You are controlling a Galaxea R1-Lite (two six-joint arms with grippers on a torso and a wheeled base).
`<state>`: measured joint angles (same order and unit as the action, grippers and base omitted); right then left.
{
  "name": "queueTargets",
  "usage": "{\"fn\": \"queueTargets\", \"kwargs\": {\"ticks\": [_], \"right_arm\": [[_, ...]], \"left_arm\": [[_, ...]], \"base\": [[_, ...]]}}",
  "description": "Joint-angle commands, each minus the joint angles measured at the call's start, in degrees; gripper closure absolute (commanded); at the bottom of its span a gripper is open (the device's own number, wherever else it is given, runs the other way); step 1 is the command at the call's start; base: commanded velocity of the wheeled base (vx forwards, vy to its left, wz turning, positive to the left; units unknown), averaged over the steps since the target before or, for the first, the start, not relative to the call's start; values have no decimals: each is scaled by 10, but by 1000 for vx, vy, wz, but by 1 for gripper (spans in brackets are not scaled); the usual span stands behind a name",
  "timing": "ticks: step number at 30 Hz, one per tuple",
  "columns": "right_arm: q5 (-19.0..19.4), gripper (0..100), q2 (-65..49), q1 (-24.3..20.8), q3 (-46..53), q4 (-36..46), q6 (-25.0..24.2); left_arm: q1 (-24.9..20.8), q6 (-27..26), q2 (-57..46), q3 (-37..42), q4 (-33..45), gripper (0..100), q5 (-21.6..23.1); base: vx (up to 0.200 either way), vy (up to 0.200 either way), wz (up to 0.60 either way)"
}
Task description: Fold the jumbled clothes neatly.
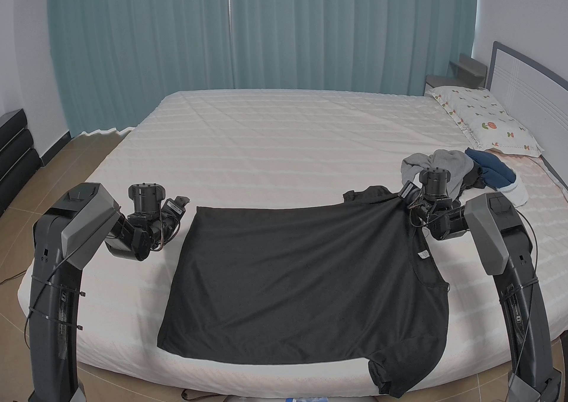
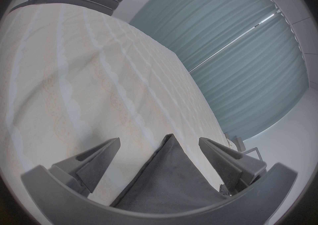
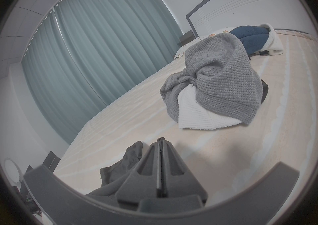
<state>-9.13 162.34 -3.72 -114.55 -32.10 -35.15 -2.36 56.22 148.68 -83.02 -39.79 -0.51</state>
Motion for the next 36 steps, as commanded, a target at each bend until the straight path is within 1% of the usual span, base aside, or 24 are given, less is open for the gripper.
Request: {"fn": "queueTargets", "kwargs": {"ticks": [1,6,7,14,16,20,21,23,25,26,28,30,33,36], "right_arm": [[1,100,8,3,0,-1,0],[4,100,12,6,0,-3,1],[4,0,12,5,0,-3,1],[-1,0,4,7,0,9,1],[-4,0,-12,13,14,18,0],[4,0,-109,20,151,-6,-1],[5,0,-120,21,170,-10,-1],[37,0,-194,29,279,-31,-1],[79,0,-250,37,373,-41,-1],[99,0,-275,41,415,-47,-2],[126,0,-314,44,485,-56,-2],[137,0,-340,44,544,-67,-3],[146,0,-371,49,622,-95,-9],[162,0,-386,55,687,-128,-12]], "left_arm": [[-1,0,1,0,0,0,0],[-1,0,1,2,0,0,0],[-2,0,1,2,0,0,0],[-2,0,-3,6,0,0,0],[-2,0,-5,11,0,0,0],[-2,-7,-26,35,-9,0,-2],[-2,-9,-31,40,-12,0,-2],[-1,-16,-62,71,-28,0,0],[-3,-24,-77,86,-34,0,2],[-4,-30,-81,89,-33,0,2],[-11,-44,-91,104,-31,0,-3],[-12,-59,-115,147,-35,0,-4],[-14,-60,-168,236,-40,0,7],[-33,-62,-203,315,-45,0,11]], "base": [[0,0,0],[0,0,0],[0,0,0],[0,0,0],[0,0,0],[0,0,0],[0,0,0],[0,0,0],[0,0,0],[0,0,0],[0,0,0],[0,0,0],[0,0,0],[0,0,0]]}}
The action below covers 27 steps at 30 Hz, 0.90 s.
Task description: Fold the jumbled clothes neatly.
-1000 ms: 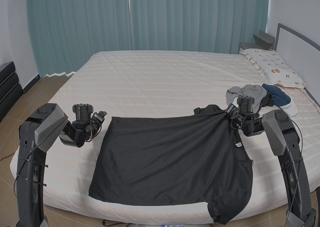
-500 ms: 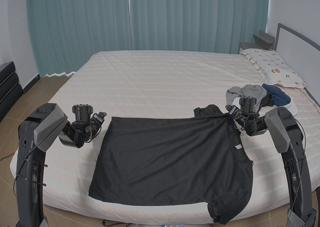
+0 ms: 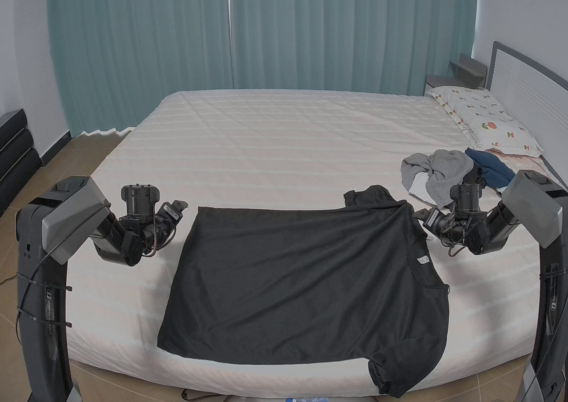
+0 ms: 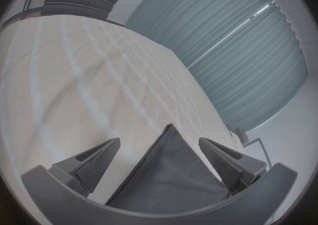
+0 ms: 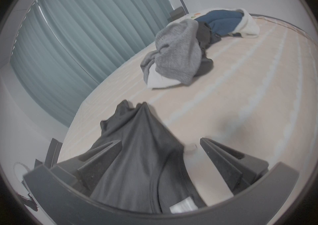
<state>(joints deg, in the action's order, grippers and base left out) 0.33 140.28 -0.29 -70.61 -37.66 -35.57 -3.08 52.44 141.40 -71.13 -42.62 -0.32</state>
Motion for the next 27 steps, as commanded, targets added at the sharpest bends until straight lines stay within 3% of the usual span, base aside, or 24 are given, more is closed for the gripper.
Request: {"fn": "queueTargets", "kwargs": {"ticks": [1,7,15,19,27], "right_arm": [[77,0,-170,22,270,-95,-9],[114,0,-173,33,377,-191,-9],[181,0,-174,33,483,-254,-8],[184,0,-161,30,497,-269,-8],[182,0,-127,32,499,-269,-1]], "left_arm": [[-30,-23,-141,221,-26,0,9],[-54,-23,-174,346,-111,0,13],[-71,-22,-184,480,-200,0,26],[-72,-21,-178,516,-233,0,55],[-72,-21,-140,531,-286,0,56]], "base": [[0,0,0],[0,0,0],[-200,0,0],[-150,0,0],[0,0,0]]}}
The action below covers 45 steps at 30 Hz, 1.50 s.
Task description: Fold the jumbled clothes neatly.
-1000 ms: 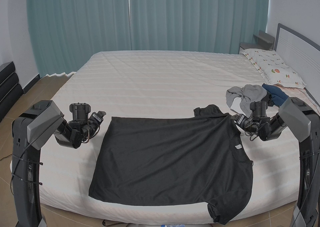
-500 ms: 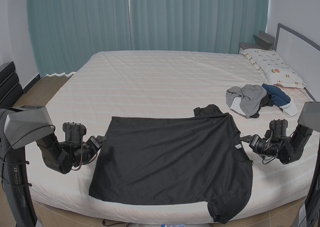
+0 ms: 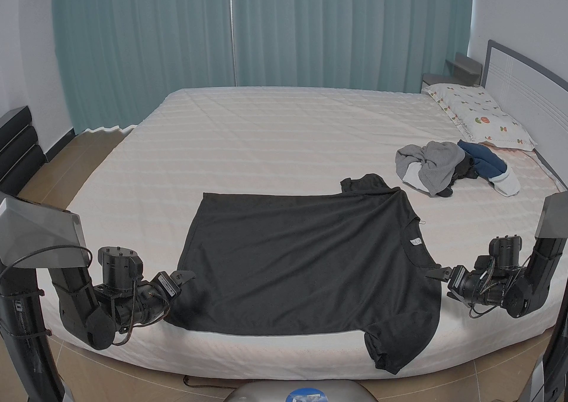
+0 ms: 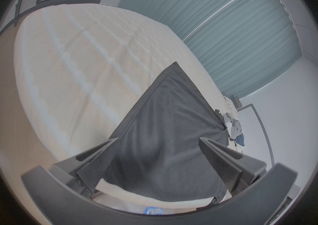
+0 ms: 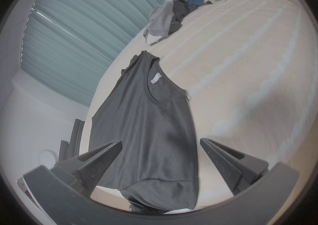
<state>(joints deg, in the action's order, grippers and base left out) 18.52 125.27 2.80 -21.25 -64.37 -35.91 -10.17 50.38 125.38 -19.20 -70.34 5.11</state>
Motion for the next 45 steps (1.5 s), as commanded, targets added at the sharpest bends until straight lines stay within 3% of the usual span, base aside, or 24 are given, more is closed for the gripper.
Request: {"fn": "queueTargets", "kwargs": {"ticks": [1,12,13,17,22,38,45], "right_arm": [[0,0,26,1,5,-1,2],[-6,0,85,-23,11,-73,6],[-7,100,85,-23,13,-74,6],[-9,100,76,-23,20,-71,10],[-38,100,75,-3,47,-74,67],[-54,100,45,4,94,-70,120],[-67,100,42,7,92,-69,121]], "left_arm": [[-1,0,22,12,-12,0,2],[30,2,26,13,-25,0,4],[30,2,26,14,-24,0,4],[29,1,26,14,-24,0,4],[25,-4,29,27,-25,0,1],[18,-33,37,43,-23,0,-1],[16,-33,37,43,-23,0,-1]], "base": [[0,0,0],[0,0,0],[0,0,0],[0,0,0],[0,0,0],[0,0,0],[0,0,0]]}}
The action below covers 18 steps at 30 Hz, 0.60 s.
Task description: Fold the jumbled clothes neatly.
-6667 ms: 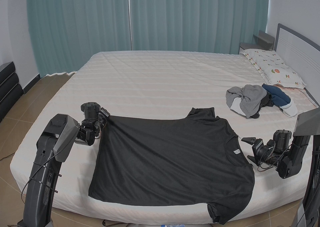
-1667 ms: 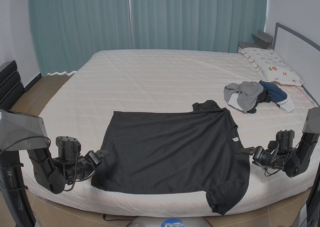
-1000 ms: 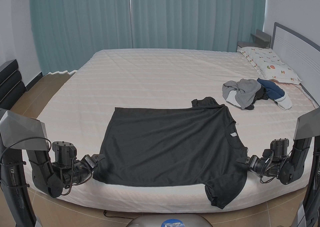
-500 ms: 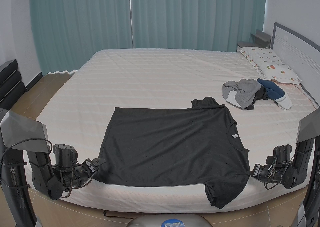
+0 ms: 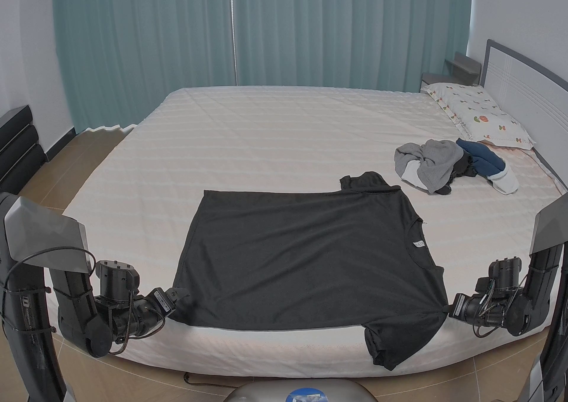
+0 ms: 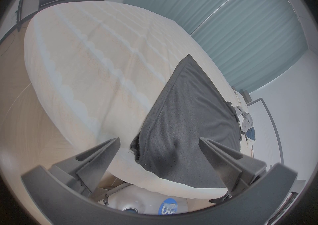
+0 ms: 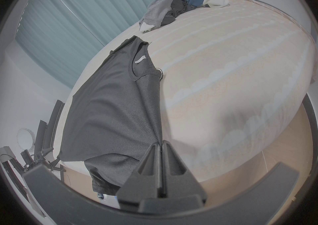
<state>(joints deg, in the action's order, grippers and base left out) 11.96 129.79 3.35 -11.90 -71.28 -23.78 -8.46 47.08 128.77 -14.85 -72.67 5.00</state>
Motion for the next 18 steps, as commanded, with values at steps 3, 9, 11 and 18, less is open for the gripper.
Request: {"fn": "queueTargets", "kwargs": {"ticks": [3,9,11,18], "right_arm": [[-7,100,-4,9,-6,-2,0],[-7,100,-2,9,-7,-5,0],[-7,100,0,9,-7,-5,0],[-7,0,0,7,-7,-5,0]], "left_arm": [[-1,0,4,0,0,0,0],[-2,0,9,-1,0,0,0],[-3,0,9,-2,-1,0,0],[-20,0,10,-5,-1,0,-3]], "base": [[0,0,0],[0,0,0],[0,0,0],[0,0,0]]}}
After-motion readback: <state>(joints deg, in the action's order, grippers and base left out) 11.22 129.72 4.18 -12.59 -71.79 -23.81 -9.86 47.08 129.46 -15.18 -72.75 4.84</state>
